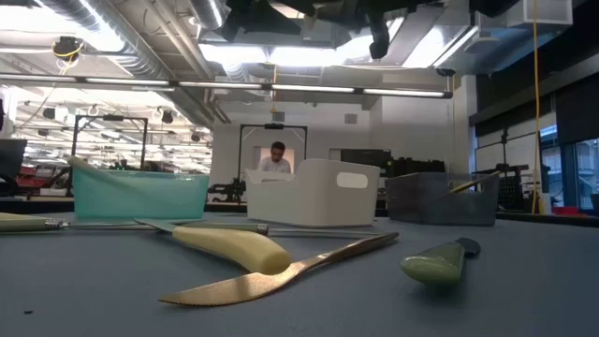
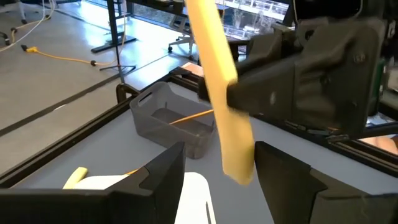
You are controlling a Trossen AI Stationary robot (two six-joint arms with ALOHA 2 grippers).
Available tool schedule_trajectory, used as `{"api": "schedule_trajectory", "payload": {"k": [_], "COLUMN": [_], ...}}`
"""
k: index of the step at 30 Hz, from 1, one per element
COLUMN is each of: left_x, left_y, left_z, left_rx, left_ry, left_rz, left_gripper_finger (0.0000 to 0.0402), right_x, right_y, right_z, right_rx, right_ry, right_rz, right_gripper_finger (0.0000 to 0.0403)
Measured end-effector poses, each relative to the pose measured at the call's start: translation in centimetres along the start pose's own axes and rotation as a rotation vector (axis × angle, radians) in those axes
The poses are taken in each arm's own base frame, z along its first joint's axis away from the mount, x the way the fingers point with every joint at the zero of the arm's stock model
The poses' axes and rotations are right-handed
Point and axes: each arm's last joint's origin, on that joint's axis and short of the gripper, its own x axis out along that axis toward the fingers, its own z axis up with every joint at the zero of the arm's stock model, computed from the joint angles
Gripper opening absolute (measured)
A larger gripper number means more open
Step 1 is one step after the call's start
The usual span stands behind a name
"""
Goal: Sort silverware by color (type)
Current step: Put the right yellow table knife into the green bin
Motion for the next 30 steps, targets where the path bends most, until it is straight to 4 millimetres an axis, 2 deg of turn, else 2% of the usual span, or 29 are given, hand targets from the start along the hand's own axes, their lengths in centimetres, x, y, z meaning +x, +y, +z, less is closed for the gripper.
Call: {"api": "schedule_trajectory", "payload": {"k": [7, 16, 30], "left_x": [0.0, 0.1, 0.66], "left_y": [0.0, -0.02, -0.14], "left_z": [0.0, -0.09, -0.58], "left_rx": [0.0, 0.002, 0.012], "left_ry": [0.0, 0.001, 0.017], "left_rz": [0.0, 0.006, 0.013], "left_gripper_finger": [0.0187, 0.0184, 0.0106], "right_x": [0.79, 0.8, 0.79], "right_y": [0.38, 0.53, 0.53], "right_z": [-0.72, -0.57, -0.56], "right_rx": [0.018, 0.024, 0.025], "right_ry": [-0.01, -0.015, -0.016], "right_rz": [0.051, 0.062, 0.06], "right_gripper_finger": [0.006, 0.006, 0.006]}}
